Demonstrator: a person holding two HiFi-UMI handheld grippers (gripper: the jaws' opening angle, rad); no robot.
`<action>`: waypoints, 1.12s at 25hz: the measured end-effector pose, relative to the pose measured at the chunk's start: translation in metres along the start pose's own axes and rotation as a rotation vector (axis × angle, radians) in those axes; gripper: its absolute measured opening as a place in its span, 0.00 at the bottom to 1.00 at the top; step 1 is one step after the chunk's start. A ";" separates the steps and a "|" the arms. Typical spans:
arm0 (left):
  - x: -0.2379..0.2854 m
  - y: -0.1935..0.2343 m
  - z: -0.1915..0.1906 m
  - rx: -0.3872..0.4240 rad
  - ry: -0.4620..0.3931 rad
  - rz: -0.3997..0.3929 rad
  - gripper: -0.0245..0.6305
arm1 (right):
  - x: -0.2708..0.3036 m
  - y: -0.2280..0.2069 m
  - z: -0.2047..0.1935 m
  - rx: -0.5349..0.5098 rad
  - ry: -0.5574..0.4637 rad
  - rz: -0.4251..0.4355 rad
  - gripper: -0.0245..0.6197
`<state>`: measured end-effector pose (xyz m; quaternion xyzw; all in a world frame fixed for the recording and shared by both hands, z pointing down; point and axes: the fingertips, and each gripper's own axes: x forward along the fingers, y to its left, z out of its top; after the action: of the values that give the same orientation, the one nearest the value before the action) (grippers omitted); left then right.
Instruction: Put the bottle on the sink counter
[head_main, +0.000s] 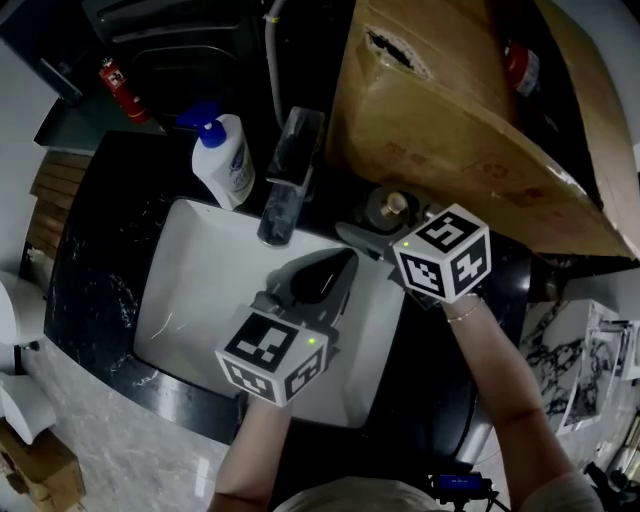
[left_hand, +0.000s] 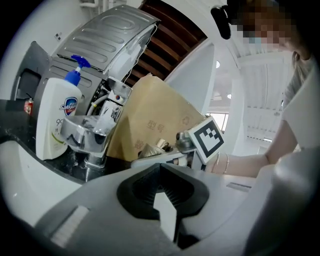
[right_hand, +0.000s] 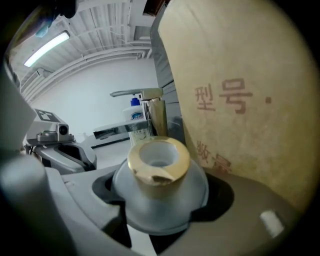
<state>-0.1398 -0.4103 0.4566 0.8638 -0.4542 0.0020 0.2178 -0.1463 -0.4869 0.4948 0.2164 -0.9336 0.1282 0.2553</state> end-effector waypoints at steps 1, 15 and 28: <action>0.001 0.002 0.000 -0.002 0.000 0.003 0.05 | 0.004 -0.001 -0.003 0.000 0.014 0.005 0.57; 0.002 0.000 -0.005 -0.042 -0.008 -0.003 0.05 | 0.017 -0.019 -0.016 -0.073 0.105 -0.085 0.57; -0.013 -0.003 0.005 -0.055 -0.035 0.021 0.05 | 0.005 -0.024 -0.012 -0.044 0.103 -0.173 0.60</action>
<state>-0.1458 -0.3999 0.4486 0.8526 -0.4668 -0.0235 0.2336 -0.1339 -0.5049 0.5105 0.2839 -0.8996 0.0959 0.3176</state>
